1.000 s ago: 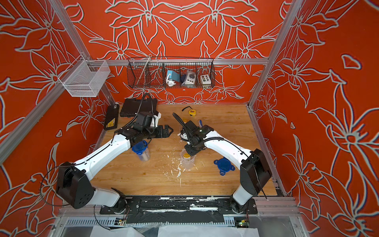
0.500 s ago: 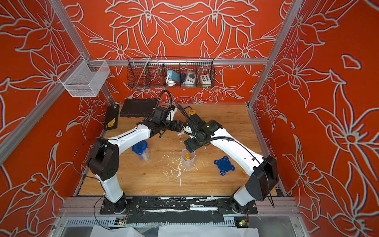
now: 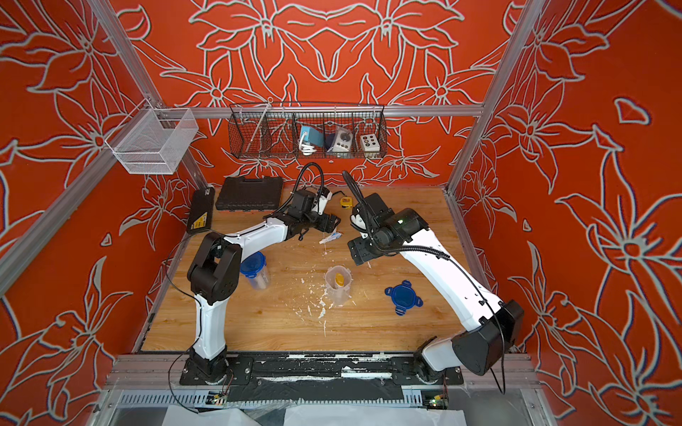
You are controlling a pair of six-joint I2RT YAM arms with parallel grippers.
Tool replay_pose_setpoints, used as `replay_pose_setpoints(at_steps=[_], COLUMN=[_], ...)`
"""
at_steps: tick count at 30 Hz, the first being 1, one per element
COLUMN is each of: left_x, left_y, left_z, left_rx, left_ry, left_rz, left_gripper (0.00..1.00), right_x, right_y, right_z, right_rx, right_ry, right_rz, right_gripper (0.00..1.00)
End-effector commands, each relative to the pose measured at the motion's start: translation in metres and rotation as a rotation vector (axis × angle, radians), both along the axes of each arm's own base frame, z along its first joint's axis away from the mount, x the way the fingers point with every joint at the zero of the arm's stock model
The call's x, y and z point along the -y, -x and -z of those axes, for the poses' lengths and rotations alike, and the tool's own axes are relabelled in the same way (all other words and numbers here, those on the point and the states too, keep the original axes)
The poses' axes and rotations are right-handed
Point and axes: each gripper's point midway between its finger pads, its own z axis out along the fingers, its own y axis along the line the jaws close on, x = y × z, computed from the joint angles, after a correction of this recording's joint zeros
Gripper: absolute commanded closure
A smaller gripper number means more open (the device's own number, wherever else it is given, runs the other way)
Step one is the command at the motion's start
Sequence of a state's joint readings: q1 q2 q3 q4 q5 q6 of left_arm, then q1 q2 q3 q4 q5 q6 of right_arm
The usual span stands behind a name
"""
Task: Pack away toiletry kits
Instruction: Pick up the toiletry item from the center of the board.
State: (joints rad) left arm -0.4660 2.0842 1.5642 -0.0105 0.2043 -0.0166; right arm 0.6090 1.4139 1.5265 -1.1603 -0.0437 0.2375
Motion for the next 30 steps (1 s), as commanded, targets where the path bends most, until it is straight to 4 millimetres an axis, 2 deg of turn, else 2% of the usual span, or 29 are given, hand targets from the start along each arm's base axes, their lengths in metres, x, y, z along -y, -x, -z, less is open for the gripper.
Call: replay_pose_setpoints(at_steps=[1,6,15,28,30], left_x=[0.009,0.013,0.021,0.019,0.019], left_y=[-0.006,-0.009,-0.009,-0.011,-0.012], left_z=[0.002,0.006,0.018,0.010,0.008], left_rx=[0.038,0.048,0.020,0.037,0.041], left_ry=[-0.018,-0.014,0.000,-0.013,-0.010], left_rz=[0.045,0.058,0.087,0.077,0.077], left_gripper=[0.23,0.27,0.46,0.75,0.75], right_x=[0.016,0.020,0.025,0.029,0.030], right_y=[0.004,0.002,-0.001,-0.004,-0.004], right_z=[-0.009,-0.005,-0.001,0.001,0.001], right_rx=[0.011,0.008,0.001,0.006,0.007], right_ry=[0.021,0.009,0.013,-0.002,-0.001], right_rz=[0.045,0.070,0.086,0.120,0.124], right_gripper=[0.19,0.19,0.20,0.20,0.20])
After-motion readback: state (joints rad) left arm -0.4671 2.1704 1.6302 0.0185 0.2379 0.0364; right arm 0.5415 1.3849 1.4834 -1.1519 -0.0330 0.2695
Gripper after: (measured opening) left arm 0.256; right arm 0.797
